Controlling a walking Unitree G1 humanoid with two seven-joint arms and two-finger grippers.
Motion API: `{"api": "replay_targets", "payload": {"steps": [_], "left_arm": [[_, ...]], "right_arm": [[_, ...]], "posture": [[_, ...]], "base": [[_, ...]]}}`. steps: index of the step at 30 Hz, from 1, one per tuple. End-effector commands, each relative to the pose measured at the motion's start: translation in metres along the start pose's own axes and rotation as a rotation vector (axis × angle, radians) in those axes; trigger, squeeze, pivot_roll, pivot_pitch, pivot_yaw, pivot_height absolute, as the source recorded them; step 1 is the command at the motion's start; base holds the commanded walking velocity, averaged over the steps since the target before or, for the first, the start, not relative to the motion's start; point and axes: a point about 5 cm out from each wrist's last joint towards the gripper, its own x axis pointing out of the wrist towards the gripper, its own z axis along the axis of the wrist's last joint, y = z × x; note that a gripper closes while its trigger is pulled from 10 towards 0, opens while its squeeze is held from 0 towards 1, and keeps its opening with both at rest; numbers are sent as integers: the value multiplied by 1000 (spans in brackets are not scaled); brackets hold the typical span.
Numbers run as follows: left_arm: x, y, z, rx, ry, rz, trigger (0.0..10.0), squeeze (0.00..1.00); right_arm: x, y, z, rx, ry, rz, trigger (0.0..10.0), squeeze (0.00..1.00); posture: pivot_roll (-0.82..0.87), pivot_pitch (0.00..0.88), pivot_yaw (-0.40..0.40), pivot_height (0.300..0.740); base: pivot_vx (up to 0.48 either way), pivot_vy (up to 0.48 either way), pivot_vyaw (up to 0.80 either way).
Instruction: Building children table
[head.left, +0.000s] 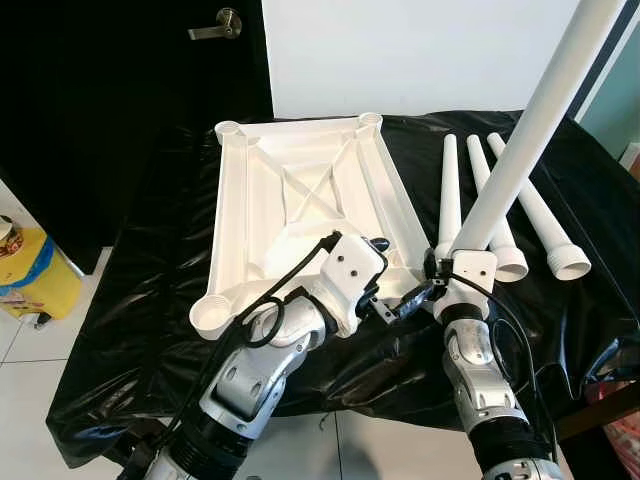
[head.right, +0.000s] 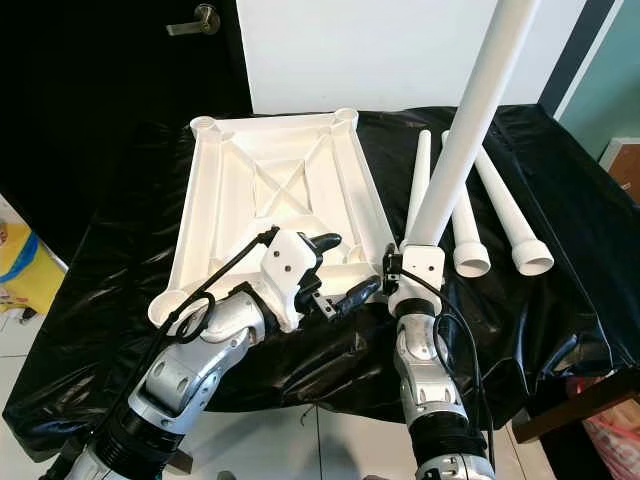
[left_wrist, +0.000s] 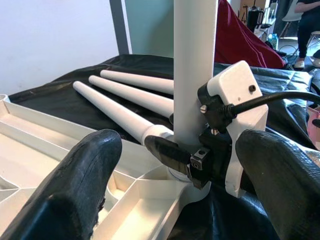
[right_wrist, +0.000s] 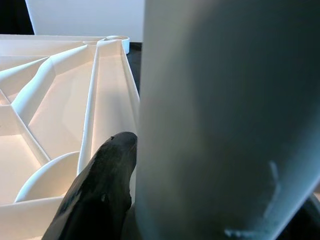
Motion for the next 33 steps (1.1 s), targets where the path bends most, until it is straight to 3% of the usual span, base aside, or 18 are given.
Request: {"api": "replay_targets", "payload": {"steps": [1,8,9,13,14,17,22,23,24,25,29,33], "left_arm": [[-3,-3,-3,3,20,-34,10000,0],[-2,2,-1,14,18,-6,10000,0],[-3,2,-1,17,21,-4,10000,0],[-3,2,-1,19,21,-4,10000,0],[-3,2,-4,29,32,-2,10000,0],[-2,5,-1,19,15,9,10000,0],[-2,5,-1,24,17,11,10000,0],[-4,5,-2,23,22,11,10000,0],[-4,5,-2,23,22,11,10000,0],[-5,4,-2,19,26,11,10000,0],[-6,4,-3,15,31,10,10000,0],[-8,3,-4,7,42,3,10000,0]], "right_arm": [[-9,-3,-18,19,92,-24,10000,0],[-3,-11,-16,-12,78,-12,10000,0],[-2,-12,-16,-17,78,-7,10000,671],[0,-14,-14,-19,70,-7,10000,671],[1,-15,-13,-20,64,13,10000,1000],[1,-15,-9,-8,31,97,10000,1000],[1,-17,-7,-11,21,125,10000,1000],[2,-23,-5,-20,11,188,10000,894],[2,-23,-5,-20,11,188,10000,894],[2,-26,-3,-27,3,225,10000,0],[3,-30,0,-32,-6,280,10000,0],[8,-33,8,-64,-31,421,10000,0]], "posture": [[-9,6,-17,740],[3,0,-23,740],[2,0,-22,740],[0,0,-27,740],[2,0,-30,740],[6,0,-34,740],[2,3,-33,740],[-2,18,-30,740],[-2,18,-30,740],[-8,33,-27,740],[-13,54,-23,740],[-22,73,-17,740]], "base": [[0,0,0],[0,0,0],[0,0,0],[0,0,0],[0,0,0],[0,0,0],[0,0,0],[0,0,0],[0,0,0],[0,0,0],[0,0,0],[0,0,0]]}}
